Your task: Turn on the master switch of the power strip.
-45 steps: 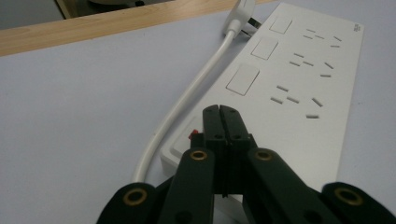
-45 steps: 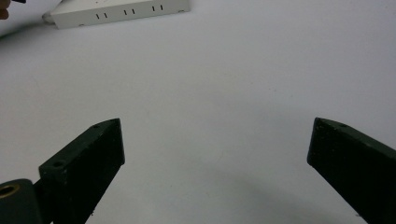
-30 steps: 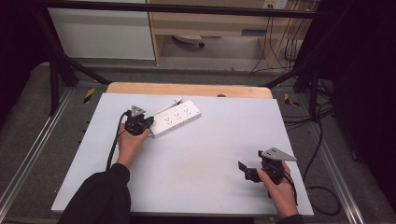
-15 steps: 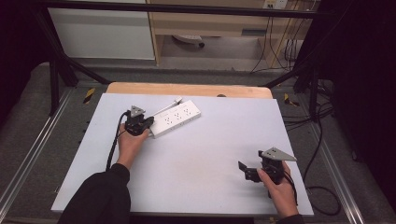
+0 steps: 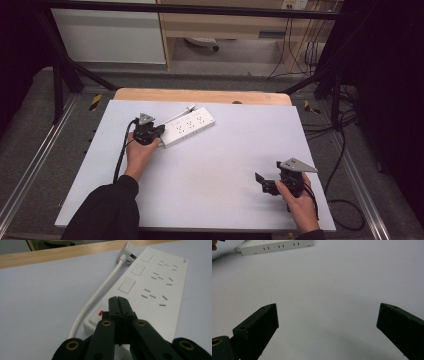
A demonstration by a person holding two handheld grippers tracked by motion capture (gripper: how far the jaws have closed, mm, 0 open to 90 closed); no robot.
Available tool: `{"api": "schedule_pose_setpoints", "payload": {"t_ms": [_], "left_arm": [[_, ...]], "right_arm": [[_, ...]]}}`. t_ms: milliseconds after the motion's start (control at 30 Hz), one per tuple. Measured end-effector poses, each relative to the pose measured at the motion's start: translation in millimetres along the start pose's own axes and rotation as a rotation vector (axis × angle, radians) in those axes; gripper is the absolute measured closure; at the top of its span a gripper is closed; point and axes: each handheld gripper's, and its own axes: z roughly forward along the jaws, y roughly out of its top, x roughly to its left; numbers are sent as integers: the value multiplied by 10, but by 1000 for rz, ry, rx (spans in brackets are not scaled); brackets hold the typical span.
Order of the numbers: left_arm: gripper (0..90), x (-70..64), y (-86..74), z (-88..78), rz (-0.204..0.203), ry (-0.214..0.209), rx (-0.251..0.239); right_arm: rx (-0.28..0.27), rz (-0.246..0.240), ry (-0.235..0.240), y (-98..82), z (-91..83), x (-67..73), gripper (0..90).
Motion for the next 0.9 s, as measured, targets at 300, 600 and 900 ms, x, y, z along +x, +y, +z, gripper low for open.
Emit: {"api": "schedule_pose_setpoints", "payload": {"t_ms": [300,600,900], "left_arm": [[900,-1,0,-13,5,-1,4],[900,-36,31,-43,-8,-23,-22],[648,-64,72,-99,6,-31,-55]], "right_arm": [[-6,1,-5,3,-8,-12,40],[-11,0,-6,6,-14,-10,40],[-8,-1,-6,7,-9,-4,40]]}}
